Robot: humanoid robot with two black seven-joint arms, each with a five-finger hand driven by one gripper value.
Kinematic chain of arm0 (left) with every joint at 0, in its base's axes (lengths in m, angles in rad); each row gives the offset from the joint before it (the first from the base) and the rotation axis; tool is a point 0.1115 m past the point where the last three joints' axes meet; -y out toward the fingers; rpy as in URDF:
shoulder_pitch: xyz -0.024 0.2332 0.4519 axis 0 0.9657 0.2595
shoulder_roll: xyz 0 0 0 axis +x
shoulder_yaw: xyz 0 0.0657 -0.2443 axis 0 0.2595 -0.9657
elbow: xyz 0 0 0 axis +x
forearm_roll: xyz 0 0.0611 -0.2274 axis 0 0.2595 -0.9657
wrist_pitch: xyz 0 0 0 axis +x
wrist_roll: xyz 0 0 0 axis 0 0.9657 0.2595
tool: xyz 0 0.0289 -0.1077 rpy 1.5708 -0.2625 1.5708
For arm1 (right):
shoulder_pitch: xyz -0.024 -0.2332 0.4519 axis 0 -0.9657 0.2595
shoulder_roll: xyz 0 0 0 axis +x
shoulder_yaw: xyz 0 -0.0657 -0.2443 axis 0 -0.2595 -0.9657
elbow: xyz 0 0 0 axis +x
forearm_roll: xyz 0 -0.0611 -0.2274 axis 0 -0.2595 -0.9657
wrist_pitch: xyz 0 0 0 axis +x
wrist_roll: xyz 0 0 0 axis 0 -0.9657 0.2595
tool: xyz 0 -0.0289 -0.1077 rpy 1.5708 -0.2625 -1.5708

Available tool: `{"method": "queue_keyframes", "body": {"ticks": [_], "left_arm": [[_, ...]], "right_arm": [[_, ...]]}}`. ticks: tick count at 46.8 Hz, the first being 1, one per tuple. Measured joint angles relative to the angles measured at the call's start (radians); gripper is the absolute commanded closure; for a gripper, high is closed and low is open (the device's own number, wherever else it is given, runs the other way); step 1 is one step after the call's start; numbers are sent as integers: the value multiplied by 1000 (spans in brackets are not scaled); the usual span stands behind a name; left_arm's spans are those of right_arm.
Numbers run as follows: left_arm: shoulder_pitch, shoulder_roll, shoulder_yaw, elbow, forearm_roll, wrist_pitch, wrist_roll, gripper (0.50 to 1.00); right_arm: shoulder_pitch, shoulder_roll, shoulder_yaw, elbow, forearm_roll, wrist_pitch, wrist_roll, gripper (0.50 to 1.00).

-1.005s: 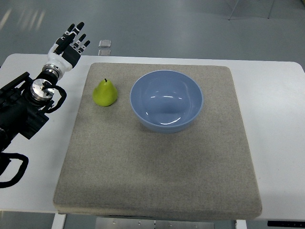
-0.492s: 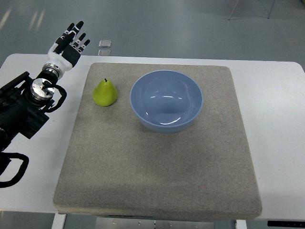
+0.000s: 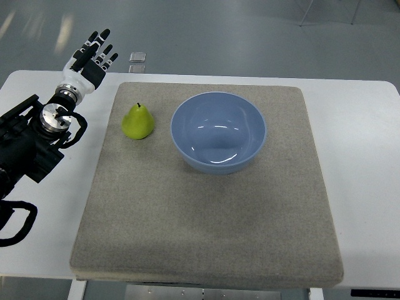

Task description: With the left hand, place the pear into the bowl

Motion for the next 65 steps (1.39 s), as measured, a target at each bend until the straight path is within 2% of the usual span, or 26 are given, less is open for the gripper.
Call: {"method": "queue_keyframes", "body": {"ticks": [38,51,65], "left_arm": [[1,4,15,-6,28,1,-3,508],[2,68,34,-9,134,-2,-8,508],[2,152,69,-132,354,-2,-7,510]], "right_arm": [[0,0,0,0,0,0,0,574],[0,0,0,0,0,0,0,576],[0,0,0,0,0,0,0,576]]}}
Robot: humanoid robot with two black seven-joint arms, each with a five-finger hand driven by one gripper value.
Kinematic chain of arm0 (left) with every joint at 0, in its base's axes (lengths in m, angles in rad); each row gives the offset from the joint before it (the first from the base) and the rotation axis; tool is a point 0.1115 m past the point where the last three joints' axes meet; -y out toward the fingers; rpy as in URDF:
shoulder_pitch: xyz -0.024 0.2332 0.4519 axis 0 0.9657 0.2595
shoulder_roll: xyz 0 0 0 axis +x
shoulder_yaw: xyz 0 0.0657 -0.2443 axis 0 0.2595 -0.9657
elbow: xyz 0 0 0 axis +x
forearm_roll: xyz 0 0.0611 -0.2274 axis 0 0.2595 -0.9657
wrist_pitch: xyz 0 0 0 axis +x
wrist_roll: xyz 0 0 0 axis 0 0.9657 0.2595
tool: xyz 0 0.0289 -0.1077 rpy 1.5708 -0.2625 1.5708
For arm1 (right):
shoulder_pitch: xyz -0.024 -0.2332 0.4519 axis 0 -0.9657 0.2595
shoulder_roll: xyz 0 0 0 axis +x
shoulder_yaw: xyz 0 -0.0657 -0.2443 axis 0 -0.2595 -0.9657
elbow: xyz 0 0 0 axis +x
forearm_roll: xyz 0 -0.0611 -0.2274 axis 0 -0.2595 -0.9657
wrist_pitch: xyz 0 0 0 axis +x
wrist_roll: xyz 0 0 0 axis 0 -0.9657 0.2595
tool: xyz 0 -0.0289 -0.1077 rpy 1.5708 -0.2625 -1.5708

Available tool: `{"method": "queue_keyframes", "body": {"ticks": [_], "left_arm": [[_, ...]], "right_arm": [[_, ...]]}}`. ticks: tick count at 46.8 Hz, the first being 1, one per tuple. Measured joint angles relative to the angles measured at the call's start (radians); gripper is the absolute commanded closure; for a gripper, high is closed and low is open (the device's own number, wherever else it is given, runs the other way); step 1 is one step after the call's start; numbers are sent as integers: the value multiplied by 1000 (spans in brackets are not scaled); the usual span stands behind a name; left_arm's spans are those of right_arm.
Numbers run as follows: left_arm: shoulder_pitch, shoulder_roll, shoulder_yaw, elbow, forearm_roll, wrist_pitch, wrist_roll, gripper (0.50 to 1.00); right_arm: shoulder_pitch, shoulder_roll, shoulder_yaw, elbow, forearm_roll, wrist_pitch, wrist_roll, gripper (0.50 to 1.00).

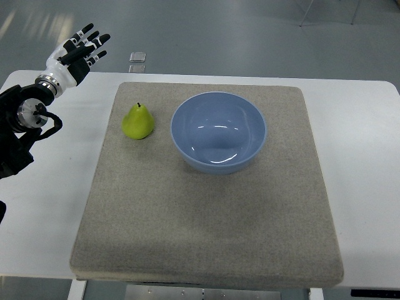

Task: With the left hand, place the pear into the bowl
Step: 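Raise the left hand and swing it over toward the green pear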

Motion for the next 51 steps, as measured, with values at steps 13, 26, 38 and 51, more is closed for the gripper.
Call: {"method": "queue_keyframes", "body": {"ticks": [13,26,38,51], "left_arm": [[-12,154,136,-213,151,-1,1,510],[-12,287,152,-410,428,-4,1,510],[-23,365,154,-494,636,-79,0,510],[-32,403,156,-542,840,-136,1,510]], "right_arm": [[0,0,0,0,-1,0,0,576],[0,0,0,0,-1,0,0,576],[0,0,0,0,-1,0,0,576],[0,0,0,0,0,0,0,576]]}}
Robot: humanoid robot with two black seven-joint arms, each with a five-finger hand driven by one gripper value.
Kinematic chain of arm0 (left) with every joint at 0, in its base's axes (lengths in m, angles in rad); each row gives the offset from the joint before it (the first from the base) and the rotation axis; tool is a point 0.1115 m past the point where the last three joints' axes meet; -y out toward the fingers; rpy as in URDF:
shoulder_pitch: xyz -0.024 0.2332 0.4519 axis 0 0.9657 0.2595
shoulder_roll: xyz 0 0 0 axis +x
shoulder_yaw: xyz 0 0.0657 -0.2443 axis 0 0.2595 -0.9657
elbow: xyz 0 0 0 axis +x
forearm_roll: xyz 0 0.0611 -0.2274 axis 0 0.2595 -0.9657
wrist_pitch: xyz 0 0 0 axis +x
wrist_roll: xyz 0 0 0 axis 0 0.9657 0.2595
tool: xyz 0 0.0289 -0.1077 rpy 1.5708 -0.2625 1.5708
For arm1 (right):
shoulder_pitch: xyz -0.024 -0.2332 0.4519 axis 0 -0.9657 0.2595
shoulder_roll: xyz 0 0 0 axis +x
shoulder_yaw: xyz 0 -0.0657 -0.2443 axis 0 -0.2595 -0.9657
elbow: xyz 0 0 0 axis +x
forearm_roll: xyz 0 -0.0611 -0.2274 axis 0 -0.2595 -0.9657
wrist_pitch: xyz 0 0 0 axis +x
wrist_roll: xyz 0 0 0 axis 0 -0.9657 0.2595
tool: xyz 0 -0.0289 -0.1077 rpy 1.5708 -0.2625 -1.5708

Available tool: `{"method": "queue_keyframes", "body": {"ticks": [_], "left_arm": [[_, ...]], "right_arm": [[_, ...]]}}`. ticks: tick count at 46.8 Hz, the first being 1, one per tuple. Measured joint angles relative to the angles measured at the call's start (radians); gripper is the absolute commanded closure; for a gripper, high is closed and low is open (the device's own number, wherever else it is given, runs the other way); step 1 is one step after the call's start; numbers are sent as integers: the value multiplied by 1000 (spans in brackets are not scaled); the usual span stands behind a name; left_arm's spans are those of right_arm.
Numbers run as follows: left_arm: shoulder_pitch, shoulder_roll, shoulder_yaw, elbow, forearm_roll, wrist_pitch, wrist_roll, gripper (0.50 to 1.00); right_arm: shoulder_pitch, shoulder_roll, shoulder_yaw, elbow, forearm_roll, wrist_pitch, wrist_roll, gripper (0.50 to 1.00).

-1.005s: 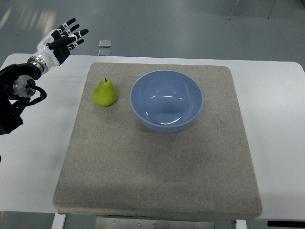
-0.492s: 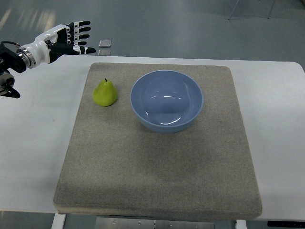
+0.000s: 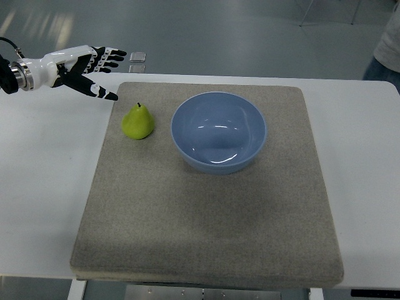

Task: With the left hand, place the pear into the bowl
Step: 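Raise the left hand and swing it over toward the green pear, then lower the left hand around the green pear and close its fingers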

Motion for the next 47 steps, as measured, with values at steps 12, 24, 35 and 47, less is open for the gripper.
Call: {"method": "queue_keyframes", "body": {"ticks": [12,24,35,47], "left_arm": [[-31,-2,0,-2,238,-13,-1,510],[-60,-21,25,-2,406,-12,-1,510],[-93,-39,126,-26,414,-12,-1,512],[-114,-90,160,-26,447,-7,-1,510]], "right_arm": [[0,0,0,0,0,0,0,574],[0,0,0,0,-1,0,0,574],[0,0,0,0,-1,0,0,574],[0,0,0,0,0,0,0,574]]}}
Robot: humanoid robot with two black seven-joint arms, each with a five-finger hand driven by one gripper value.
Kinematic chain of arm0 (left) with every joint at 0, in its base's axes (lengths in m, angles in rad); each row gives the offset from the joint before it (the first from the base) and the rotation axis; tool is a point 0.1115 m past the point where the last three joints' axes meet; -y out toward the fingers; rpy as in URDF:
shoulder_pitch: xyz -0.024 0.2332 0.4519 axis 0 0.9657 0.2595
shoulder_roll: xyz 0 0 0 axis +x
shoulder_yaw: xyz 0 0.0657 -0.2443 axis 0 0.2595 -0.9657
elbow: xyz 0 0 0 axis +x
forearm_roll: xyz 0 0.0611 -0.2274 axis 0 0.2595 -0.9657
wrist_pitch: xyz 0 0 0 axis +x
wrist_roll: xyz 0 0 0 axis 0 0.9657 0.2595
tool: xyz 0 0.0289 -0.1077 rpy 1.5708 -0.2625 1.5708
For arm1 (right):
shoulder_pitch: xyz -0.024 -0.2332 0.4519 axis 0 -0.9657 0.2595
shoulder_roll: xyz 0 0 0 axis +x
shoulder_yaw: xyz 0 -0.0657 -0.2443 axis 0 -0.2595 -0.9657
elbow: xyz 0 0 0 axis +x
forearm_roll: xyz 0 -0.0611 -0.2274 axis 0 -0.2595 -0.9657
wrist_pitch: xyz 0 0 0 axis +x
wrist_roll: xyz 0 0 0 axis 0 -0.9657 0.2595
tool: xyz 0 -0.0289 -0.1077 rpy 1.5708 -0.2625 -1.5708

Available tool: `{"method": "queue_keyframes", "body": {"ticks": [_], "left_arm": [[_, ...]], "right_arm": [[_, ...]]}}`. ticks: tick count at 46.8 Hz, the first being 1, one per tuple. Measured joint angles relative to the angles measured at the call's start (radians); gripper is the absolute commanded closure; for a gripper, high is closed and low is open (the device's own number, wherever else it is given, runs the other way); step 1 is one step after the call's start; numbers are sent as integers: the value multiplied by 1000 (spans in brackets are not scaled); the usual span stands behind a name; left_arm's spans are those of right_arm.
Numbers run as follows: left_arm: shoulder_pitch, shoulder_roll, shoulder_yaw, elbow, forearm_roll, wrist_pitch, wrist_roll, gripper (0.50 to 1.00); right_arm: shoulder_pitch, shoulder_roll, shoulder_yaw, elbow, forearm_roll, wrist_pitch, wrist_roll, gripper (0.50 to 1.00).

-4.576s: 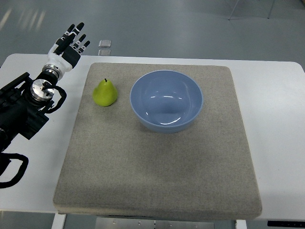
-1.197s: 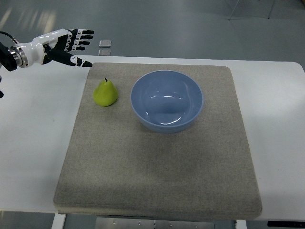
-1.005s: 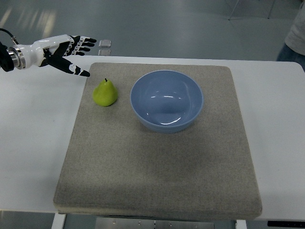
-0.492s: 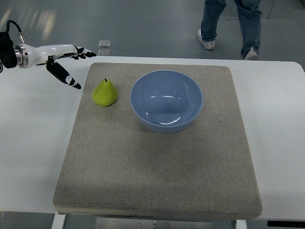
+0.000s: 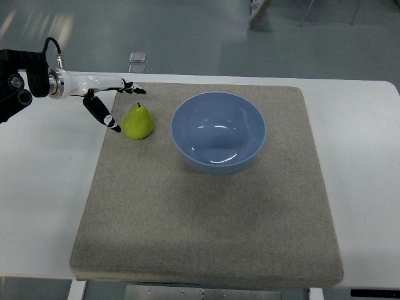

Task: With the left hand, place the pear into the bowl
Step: 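Lower the left hand around the green pear and close its fingers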

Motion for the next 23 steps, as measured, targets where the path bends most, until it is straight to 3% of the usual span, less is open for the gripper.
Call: {"method": "queue_keyframes", "body": {"ticks": [23], "left_arm": [[0,-57,6,16,13,5,1,512]], "right_arm": [[0,0,0,0,0,0,0,574]]}}
